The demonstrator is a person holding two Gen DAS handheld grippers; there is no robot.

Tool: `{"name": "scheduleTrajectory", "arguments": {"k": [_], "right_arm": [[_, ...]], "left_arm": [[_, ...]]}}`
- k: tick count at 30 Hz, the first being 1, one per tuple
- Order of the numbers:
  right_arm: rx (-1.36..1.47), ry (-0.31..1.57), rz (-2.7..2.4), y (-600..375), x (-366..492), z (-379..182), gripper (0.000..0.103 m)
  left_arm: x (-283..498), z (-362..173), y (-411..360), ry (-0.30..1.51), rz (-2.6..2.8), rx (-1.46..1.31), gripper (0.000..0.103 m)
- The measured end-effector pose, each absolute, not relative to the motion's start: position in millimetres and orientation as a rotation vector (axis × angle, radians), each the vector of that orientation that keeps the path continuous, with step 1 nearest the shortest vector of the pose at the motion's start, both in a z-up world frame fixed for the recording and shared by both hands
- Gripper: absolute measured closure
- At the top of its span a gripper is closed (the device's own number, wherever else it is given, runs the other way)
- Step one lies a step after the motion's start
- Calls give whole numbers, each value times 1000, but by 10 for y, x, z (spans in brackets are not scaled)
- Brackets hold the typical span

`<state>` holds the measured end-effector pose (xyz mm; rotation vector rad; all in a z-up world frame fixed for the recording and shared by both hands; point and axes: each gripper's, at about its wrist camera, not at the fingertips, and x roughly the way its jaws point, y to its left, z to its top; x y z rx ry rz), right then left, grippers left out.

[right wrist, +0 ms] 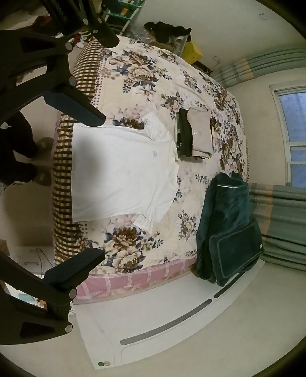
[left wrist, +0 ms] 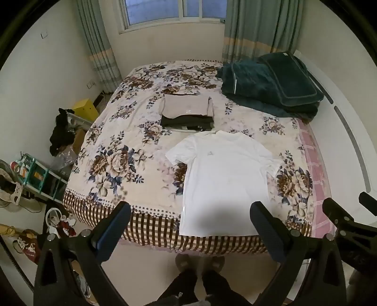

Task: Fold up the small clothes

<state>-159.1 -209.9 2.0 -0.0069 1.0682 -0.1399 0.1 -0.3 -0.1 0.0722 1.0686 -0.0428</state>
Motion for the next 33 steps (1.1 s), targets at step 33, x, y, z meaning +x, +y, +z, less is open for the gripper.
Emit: {"name": "scheduleTrajectory", "arguments": {"k": [33], "right_arm": [[18, 1081, -128, -2090, -1724, -39, 0]], "left_arm": [[-37, 20, -59, 1073, -50, 70, 0]]}}
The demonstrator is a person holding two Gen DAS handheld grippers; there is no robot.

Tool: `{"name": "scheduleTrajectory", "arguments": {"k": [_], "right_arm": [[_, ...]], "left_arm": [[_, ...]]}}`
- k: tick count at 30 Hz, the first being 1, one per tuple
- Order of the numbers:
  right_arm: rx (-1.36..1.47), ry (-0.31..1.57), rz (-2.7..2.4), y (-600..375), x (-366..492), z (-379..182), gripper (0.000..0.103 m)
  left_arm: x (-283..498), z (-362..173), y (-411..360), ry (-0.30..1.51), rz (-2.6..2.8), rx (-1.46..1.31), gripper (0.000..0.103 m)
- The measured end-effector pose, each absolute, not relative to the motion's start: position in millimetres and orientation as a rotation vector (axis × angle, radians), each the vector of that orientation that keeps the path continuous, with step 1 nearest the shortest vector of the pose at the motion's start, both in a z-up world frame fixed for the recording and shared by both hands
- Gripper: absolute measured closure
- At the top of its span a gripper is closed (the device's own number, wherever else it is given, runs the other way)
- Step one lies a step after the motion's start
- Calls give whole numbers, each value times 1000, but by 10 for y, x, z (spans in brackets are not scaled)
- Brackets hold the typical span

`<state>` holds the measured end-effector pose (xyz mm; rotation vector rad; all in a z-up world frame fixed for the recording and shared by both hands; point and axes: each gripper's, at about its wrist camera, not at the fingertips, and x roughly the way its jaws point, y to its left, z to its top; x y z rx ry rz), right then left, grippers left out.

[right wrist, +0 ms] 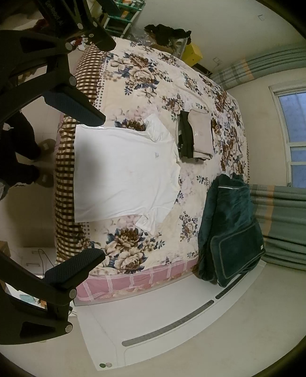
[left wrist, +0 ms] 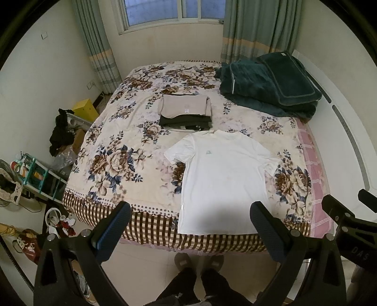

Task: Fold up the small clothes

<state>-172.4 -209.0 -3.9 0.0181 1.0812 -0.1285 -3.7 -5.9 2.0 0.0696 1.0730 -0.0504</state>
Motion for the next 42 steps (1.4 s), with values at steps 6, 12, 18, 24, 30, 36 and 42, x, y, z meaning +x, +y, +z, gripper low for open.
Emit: {"name": "scheduleTrajectory", "arguments": {"k": [6, 12, 18, 24, 30, 36, 42], "right_arm": [[18, 1079, -128, -2061, -1748, -43, 0], [16, 1078, -129, -2079, -1746, -50, 0], [16, 1076, -128, -2090, -1762, -64, 0], [16, 1074, -128, -2110, -1742, -68, 0], [16, 1074, -129, -2121, -1740, -78, 0], [13, 1070, -126, -2038, -1756, 98, 0], [11, 1067, -125, -2004, -1758, 146, 0]], "left_arm": [[-41, 111, -176, 1071, -58, 63, 0], [-42, 152, -181, 1064, -65, 56, 0], [-36, 160, -167, 1058, -67, 53, 0], [-31, 175, -178, 1057, -69, 53, 0], [-19, 189, -187, 1056, -70, 51, 0], [-23, 184, -194, 1055, -71, 52, 0], [21, 246, -255, 1053, -72, 48, 0]]}}
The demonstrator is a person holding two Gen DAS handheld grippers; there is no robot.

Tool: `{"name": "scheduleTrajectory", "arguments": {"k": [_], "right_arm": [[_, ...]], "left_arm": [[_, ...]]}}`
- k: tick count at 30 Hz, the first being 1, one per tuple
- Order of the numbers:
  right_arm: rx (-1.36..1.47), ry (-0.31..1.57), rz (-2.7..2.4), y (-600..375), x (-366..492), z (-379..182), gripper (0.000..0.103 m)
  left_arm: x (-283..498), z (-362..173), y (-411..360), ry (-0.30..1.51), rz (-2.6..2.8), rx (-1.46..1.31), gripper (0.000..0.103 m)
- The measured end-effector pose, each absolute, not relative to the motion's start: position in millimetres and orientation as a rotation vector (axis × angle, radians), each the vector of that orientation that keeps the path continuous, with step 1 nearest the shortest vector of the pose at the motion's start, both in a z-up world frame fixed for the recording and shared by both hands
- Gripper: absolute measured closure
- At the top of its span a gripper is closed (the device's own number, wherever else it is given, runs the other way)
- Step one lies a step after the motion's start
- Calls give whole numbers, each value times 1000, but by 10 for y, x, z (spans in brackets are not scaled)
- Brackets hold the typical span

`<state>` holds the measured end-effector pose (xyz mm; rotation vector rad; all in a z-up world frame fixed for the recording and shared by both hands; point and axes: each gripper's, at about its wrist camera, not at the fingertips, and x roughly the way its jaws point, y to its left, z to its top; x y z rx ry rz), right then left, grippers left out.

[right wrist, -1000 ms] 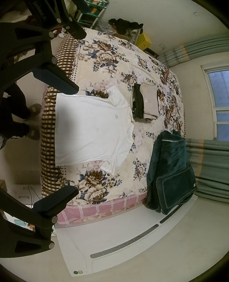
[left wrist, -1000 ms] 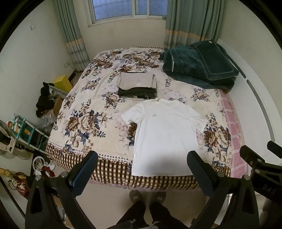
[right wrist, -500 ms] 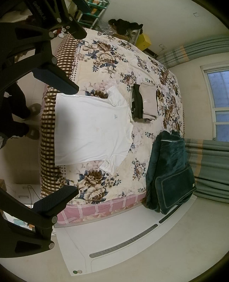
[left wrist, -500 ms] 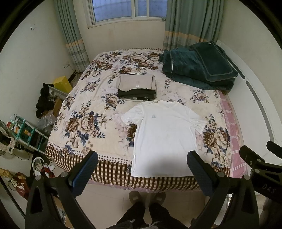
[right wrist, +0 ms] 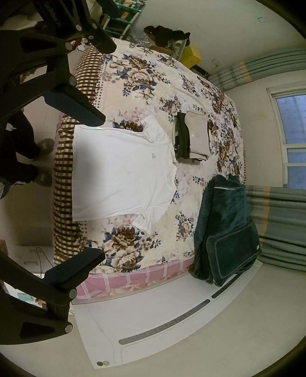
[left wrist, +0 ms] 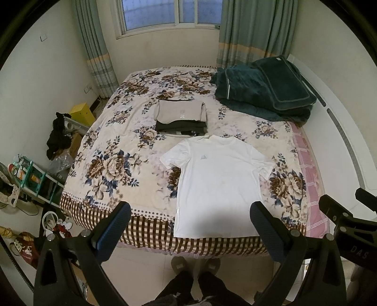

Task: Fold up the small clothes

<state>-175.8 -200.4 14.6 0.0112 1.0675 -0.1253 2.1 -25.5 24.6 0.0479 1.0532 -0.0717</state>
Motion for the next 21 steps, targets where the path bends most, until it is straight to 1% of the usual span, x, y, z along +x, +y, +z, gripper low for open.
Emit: {"name": "scheduleTrajectory", "arguments": {"k": [21], "right_arm": [[17, 1070, -131, -2004, -1757, 134, 0]], "left_arm": [[45, 259, -345, 1049, -75, 47, 0]]}}
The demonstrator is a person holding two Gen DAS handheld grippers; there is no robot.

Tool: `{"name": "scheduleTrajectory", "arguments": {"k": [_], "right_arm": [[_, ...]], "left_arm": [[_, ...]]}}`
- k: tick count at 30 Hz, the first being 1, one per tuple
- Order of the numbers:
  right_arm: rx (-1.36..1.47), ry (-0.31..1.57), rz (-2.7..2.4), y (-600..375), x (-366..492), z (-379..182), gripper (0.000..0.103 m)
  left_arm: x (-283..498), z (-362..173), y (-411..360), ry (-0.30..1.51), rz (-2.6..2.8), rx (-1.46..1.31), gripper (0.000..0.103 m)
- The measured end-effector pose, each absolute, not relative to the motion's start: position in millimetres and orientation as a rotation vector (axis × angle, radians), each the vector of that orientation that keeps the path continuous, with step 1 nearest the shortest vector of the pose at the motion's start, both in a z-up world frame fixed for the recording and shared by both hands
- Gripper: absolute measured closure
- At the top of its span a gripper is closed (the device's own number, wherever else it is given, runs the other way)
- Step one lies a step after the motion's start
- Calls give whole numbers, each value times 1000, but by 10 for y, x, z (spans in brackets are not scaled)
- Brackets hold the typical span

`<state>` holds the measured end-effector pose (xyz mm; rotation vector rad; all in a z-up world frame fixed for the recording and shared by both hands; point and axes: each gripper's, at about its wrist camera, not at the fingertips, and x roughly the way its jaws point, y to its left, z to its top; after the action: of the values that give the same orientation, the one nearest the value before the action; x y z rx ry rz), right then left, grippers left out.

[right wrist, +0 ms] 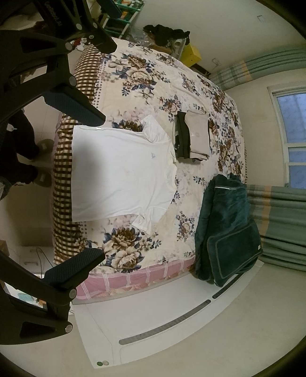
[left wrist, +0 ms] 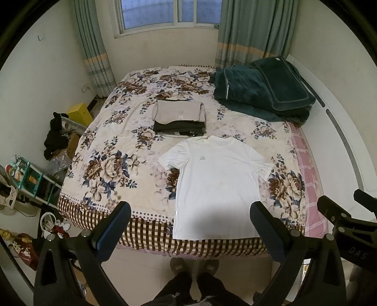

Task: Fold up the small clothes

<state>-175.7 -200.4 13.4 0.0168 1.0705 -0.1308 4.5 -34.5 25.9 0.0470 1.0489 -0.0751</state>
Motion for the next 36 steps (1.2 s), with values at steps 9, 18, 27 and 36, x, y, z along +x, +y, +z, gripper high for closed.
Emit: {"name": "scheduleTrajectory", "arguments": {"k": [9, 18, 27, 36], "right_arm": [[215, 1087, -263, -2505, -1277, -427, 0], [587, 1235, -521, -4041, -350, -2307, 34], [1322, 1238, -497, -5644, 365, -5062, 37], [1838, 949, -465, -5747, 864, -7089, 36]], "left_arm": [[709, -234, -318, 936, 1, 78, 0], [1666, -1430, -457, 1062, 77, 123, 0], [2465, -2955, -527, 1251, 252, 74, 0], [2894, -4513, -550, 1423, 325, 46, 0]]}}
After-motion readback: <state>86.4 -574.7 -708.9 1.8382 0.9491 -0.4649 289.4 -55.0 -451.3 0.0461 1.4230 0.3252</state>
